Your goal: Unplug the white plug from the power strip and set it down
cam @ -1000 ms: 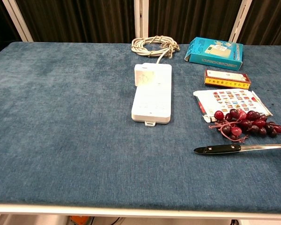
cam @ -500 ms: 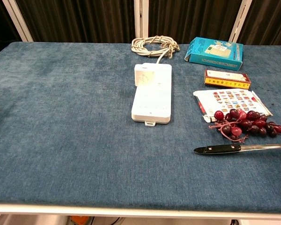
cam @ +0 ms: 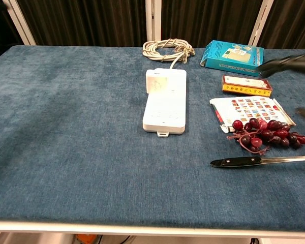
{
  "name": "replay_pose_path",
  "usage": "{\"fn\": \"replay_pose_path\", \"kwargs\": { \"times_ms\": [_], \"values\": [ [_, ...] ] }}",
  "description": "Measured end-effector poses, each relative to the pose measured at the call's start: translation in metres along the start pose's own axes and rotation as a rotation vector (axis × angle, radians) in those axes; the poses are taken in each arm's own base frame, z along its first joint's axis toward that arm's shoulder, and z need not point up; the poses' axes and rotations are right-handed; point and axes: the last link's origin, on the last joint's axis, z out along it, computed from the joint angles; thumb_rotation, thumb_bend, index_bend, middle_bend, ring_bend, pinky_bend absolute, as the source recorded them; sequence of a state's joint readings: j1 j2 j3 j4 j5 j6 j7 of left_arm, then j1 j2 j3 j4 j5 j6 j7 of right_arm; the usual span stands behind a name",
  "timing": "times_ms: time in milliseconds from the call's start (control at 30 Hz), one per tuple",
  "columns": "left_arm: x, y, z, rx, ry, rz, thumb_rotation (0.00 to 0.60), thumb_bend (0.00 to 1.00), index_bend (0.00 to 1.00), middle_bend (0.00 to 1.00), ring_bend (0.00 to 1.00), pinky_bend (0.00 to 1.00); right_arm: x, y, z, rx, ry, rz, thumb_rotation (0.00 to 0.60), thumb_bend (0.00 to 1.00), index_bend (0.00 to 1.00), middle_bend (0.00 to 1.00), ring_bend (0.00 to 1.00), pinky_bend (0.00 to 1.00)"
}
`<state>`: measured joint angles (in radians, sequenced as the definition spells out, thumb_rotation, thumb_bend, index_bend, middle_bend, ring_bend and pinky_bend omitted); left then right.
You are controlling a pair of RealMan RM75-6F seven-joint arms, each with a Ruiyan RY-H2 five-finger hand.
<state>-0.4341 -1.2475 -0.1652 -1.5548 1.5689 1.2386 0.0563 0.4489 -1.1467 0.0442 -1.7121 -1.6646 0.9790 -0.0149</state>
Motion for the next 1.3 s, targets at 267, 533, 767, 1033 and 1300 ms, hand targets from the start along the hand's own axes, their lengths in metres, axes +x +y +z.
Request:
{"fn": "replay_pose_path", "kwargs": {
  "times_ms": [267,533,767,1033,1300],
  "values": [
    [-0.017,0.063,0.093,-0.254,-0.129,-0.068,0.6,0.21,0.23,0.17,0.05,0.18,-0.026,-0.054,0.069,0.169,-0.115,0.085,0.6,0.53,0.05,0.12,0.0,0.01],
    [-0.038,0.117,0.158,-0.375,-0.229,-0.025,0.6,0.21,0.25,0.2,0.1,0.23,-0.042,-0.065,0.098,0.17,-0.126,0.166,0.6,0.54,0.1,0.12,0.0,0.01],
    [-0.049,0.134,0.18,-0.401,-0.279,0.016,0.6,0.22,0.26,0.22,0.13,0.26,-0.05,-0.07,0.112,0.182,-0.107,0.212,0.6,0.54,0.1,0.12,0.0,0.01],
    [-0.062,0.14,0.189,-0.42,-0.283,0.063,0.6,0.24,0.31,0.25,0.17,0.3,-0.058,-0.074,0.123,0.188,-0.103,0.241,0.6,0.54,0.1,0.13,0.0,0.01],
    [-0.071,0.148,0.202,-0.458,-0.262,0.092,0.6,0.25,0.3,0.25,0.17,0.32,-0.065,-0.073,0.126,0.179,-0.113,0.255,0.6,0.55,0.1,0.13,0.0,0.01]
  ]
}}
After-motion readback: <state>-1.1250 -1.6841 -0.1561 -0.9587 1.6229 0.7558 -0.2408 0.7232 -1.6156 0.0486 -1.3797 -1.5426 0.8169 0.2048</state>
